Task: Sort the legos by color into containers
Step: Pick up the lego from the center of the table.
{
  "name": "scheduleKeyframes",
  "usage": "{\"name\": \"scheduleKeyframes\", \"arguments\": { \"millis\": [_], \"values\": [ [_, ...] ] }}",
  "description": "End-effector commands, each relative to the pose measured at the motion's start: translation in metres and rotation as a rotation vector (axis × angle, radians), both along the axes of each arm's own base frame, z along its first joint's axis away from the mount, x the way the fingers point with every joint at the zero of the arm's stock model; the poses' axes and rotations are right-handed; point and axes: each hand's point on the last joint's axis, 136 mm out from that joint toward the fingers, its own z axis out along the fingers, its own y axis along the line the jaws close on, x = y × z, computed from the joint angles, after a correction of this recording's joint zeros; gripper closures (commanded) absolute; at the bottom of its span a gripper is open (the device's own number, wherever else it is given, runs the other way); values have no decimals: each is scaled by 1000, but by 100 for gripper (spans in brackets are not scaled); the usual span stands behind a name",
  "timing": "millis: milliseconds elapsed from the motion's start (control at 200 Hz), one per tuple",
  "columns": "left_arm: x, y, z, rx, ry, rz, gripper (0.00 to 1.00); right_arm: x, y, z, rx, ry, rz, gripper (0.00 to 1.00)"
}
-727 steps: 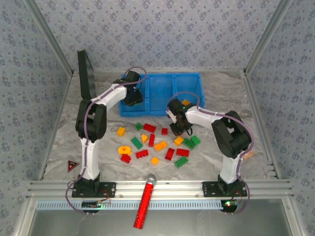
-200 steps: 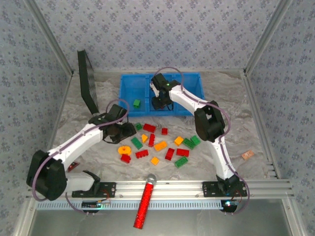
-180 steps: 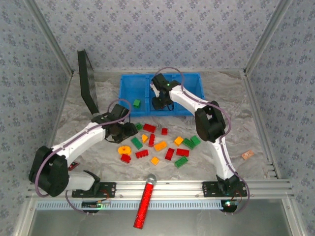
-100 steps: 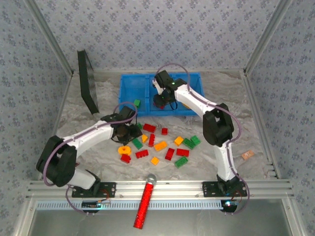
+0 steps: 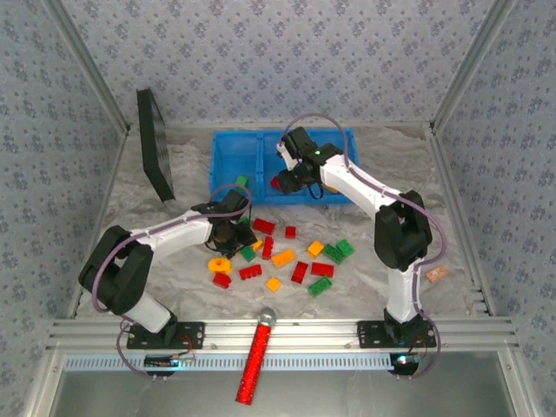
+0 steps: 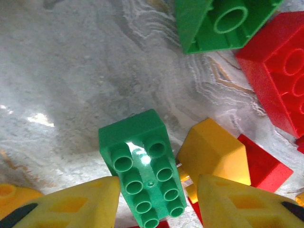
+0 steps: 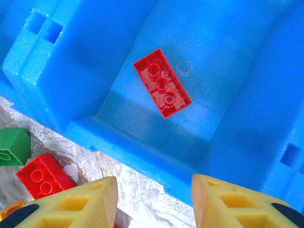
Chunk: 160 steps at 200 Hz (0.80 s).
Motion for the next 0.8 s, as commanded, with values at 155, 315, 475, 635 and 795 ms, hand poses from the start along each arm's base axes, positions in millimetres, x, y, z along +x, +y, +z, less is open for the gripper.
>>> {"name": "scheduleKeyframes", "arguments": {
  "millis": [155,315,475,635,795],
  "values": [
    [-28,10,-34,87,114,-25,54,-1,-10,8,21,-19,-37,54],
    [-36,21,-41,125,132,-29,53,-3,-13,2,23,-7,-40,54],
    [-43,31,-42,170,147,-37,50,-5,-17,2,20,-4,-42,54],
    [-44,36,-41,180,136,-40,48,-4,-22,4,21,-12,-51,53],
    [-42,30,-43,172,142,-53,51,-6,-22,4,24,-8,-52,53]
  ]
}}
